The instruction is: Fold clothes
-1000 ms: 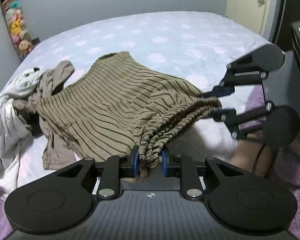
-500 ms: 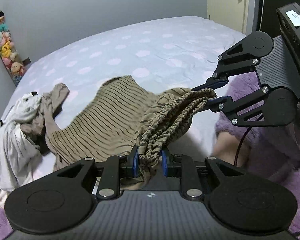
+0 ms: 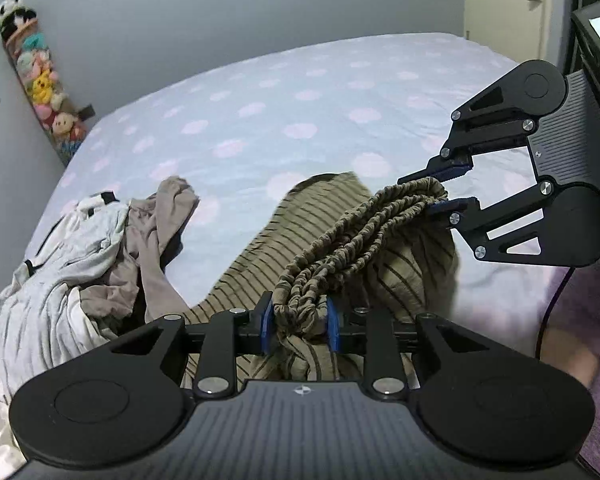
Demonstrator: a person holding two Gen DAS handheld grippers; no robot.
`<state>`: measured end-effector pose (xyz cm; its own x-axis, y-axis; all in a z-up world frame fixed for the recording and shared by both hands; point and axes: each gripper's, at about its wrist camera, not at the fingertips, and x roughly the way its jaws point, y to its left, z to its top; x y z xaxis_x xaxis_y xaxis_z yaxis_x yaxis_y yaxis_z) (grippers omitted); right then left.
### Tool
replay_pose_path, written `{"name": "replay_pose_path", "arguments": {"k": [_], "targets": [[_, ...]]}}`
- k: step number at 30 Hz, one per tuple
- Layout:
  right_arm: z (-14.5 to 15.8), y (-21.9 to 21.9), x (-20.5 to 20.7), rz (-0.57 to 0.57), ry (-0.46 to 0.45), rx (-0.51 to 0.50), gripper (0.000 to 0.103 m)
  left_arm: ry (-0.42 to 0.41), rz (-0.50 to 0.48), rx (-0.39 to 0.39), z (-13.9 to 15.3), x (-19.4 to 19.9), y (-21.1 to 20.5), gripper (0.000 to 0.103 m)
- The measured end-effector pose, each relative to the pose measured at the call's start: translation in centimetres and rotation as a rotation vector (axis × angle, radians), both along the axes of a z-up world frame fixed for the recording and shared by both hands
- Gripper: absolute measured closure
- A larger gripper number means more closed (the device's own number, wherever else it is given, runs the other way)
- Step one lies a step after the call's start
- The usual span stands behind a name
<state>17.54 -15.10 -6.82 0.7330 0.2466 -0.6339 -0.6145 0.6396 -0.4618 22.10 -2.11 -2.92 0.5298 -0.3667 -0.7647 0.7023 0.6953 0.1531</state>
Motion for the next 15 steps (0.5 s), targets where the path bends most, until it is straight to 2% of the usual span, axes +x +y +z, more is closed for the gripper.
{"name": "replay_pose_path", "arguments": {"k": [10, 15], "targets": [[-5.3, 1.7, 10.3, -0.025, 0.051, 0.012, 0.081, 0.101, 0.109, -0.036, -6.5, 10.1, 0.5, 0.078], [-9.2, 1.6, 15.2, -0.074, 0.132, 0.045, 0.081, 0.166, 0.174, -0.085, -10.4, 13.9, 1.0, 0.078]]}}
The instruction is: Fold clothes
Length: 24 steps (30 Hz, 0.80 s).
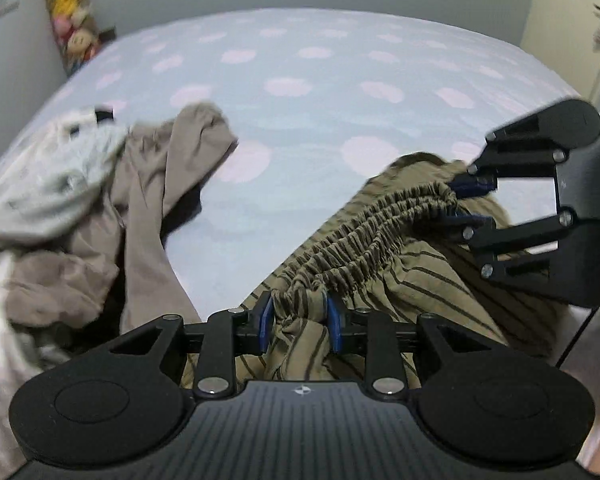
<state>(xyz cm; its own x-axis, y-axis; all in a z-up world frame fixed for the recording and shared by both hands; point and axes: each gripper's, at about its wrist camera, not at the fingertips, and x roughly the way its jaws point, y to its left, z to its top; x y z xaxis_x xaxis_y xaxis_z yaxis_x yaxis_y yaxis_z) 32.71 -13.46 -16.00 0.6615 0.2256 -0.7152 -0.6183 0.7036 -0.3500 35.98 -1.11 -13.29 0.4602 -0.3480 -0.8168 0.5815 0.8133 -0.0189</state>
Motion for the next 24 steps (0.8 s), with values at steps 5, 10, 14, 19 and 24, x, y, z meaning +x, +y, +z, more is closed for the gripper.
{"name": "replay_pose_path", "arguments": {"k": [5, 10, 14, 19, 24], "targets": [[-2.0, -0.1, 1.7, -0.033, 0.041, 0.033, 0.080, 0.018, 0.046, -0.039, -2.3, 1.1, 0.9, 0.074], [-3.3, -0.2, 3.0, -0.072, 0.068, 0.066, 0.069, -0.031, 0.121, -0.061, -2.1, 0.6, 1.6, 0.057], [-1.4, -0.7, 2.2, -0.124, 0.045, 0.119, 0.065, -0.086, 0.195, -0.097, -0.3, -0.8, 2.3, 0.056], [1.4, -2.0, -1.2, -0.180, 0.010, 0.207, 0.060, -0.153, 0.270, -0.130, 2.3, -4.5, 3.0, 0.048], [2.5, -3.2, -5.3, -0.235, 0.011, 0.261, 0.056, -0.156, 0.279, -0.075, 3.2, -8.4, 2.6, 0.048]]}}
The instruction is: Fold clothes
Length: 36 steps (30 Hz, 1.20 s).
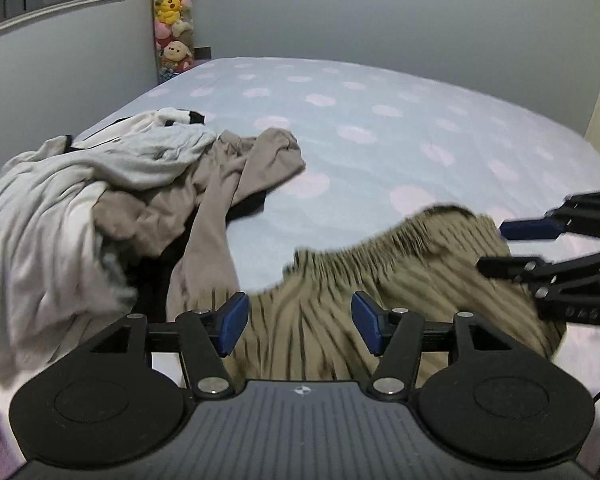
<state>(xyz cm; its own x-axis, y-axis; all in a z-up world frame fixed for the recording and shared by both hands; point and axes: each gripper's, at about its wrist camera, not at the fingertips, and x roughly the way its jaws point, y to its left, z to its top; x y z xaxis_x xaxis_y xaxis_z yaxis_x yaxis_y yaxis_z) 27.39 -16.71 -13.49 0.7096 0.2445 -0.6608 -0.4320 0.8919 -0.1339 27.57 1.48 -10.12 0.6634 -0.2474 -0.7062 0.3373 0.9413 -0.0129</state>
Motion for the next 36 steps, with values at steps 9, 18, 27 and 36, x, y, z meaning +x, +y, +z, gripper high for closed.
{"name": "replay_pose_path", "arguments": {"k": [9, 18, 27, 36], "targets": [[-1.2, -2.3, -5.7, -0.112, 0.049, 0.143, 0.053, 0.008, 0.077, -0.034, -1.0, -6.8, 0.5, 0.039], [-4.9, -3.7, -8.5, -0.231, 0.094, 0.185, 0.047, 0.080, 0.077, -0.075, -4.3, -8.8, 0.8, 0.044], [-5.9, -4.3, -7.8, -0.270, 0.149, 0.207, 0.088, 0.125, 0.112, -0.038, -5.8, -8.6, 1.2, 0.099], [-6.3, -5.5, -7.6, -0.372, 0.159, 0.193, 0.103, 0.143, 0.175, 0.014, -6.1, -8.9, 2.1, 0.101]]}}
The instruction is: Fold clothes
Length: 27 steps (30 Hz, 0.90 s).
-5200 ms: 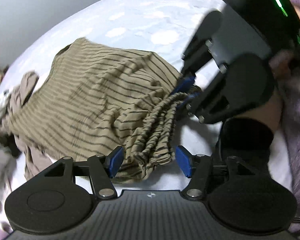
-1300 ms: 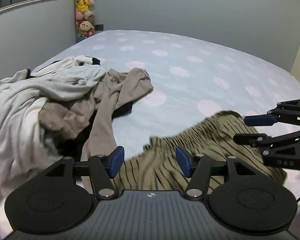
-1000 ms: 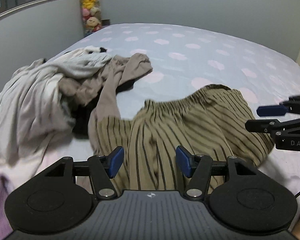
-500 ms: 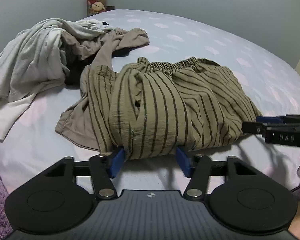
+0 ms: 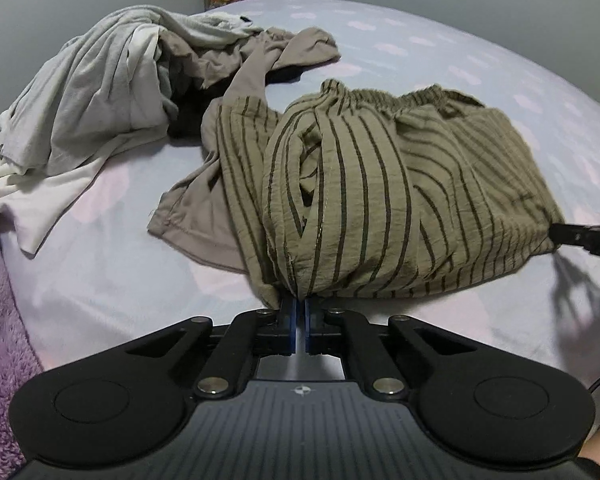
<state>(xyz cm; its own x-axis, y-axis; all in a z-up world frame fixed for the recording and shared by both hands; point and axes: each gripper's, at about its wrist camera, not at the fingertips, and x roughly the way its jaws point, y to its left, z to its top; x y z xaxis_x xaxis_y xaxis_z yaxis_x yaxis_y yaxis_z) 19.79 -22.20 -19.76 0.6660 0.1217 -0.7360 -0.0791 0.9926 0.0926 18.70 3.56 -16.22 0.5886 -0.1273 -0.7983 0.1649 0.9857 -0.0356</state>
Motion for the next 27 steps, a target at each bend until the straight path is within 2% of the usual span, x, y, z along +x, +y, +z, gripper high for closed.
{"name": "replay_pose_path", "arguments": {"k": [3, 7, 12, 15, 17, 19, 21, 23, 27], "targets": [[-0.3, -0.6, 0.2, -0.049, 0.015, -0.014, 0.103, 0.011, 0.020, 0.015, -0.1, -0.1, 0.3, 0.100], [-0.2, -1.6, 0.2, -0.083, 0.019, 0.021, 0.103, 0.022, 0.047, 0.029, -0.3, -0.2, 0.7, 0.098], [0.2, -2.4, -0.1, -0.156, 0.014, 0.004, 0.103, -0.011, 0.080, -0.012, 0.5, -0.5, 1.5, 0.098], [0.6, -3.5, -0.4, -0.197, -0.002, 0.047, 0.100, -0.032, 0.099, -0.037, 0.9, -0.6, 2.0, 0.097], [0.9, -3.6, -0.7, -0.187, -0.024, 0.069, 0.098, -0.045, 0.112, -0.054, 1.2, -0.7, 2.3, 0.092], [1.1, -3.4, -0.9, -0.166, -0.046, 0.082, 0.098, -0.059, 0.125, -0.070, 1.4, -0.8, 2.6, 0.079], [1.3, -3.0, -1.0, -0.140, -0.059, 0.083, 0.093, -0.072, 0.138, -0.087, 1.7, -0.9, 2.9, 0.072], [1.2, -2.6, -0.9, -0.119, -0.055, 0.077, 0.078, -0.069, 0.125, -0.083, 1.6, -0.9, 2.6, 0.072], [0.8, -2.4, -0.5, -0.103, -0.036, 0.080, 0.077, -0.068, 0.092, -0.103, 1.5, -0.9, 2.1, 0.072]]}}
